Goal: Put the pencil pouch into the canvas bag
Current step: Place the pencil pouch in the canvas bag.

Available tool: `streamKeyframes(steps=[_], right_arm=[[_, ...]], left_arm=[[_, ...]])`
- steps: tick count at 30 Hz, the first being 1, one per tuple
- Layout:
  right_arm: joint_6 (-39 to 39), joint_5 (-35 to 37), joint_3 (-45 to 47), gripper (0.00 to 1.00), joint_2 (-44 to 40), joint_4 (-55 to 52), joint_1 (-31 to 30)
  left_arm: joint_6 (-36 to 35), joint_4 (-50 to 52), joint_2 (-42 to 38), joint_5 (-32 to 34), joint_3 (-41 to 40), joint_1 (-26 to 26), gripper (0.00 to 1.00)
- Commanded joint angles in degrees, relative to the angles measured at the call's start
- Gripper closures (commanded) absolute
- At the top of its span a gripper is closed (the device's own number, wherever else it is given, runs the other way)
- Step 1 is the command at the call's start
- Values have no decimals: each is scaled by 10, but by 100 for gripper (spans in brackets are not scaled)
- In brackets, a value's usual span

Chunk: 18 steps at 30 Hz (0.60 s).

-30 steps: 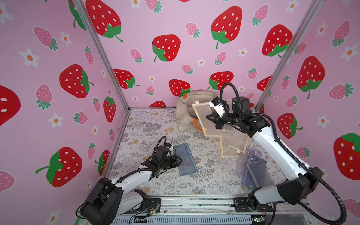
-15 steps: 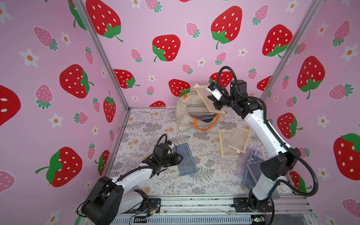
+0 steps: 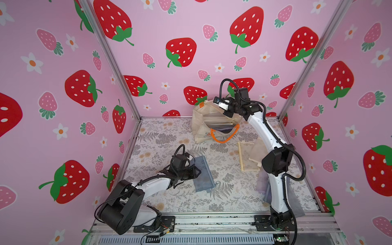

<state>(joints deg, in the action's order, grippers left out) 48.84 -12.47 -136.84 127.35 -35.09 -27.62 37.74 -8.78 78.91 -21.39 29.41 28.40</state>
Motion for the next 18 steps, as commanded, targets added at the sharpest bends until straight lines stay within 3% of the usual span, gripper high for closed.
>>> streamKeyframes(steps=[1,18], right_arm=[[51,12,-22,100,7,-20,3],[55,-41,101,100,-19,-1,0]], left_arm=[[-5,-23,12,-15,27,-2,58],[-2,-34,17,-17,17,-4,58]])
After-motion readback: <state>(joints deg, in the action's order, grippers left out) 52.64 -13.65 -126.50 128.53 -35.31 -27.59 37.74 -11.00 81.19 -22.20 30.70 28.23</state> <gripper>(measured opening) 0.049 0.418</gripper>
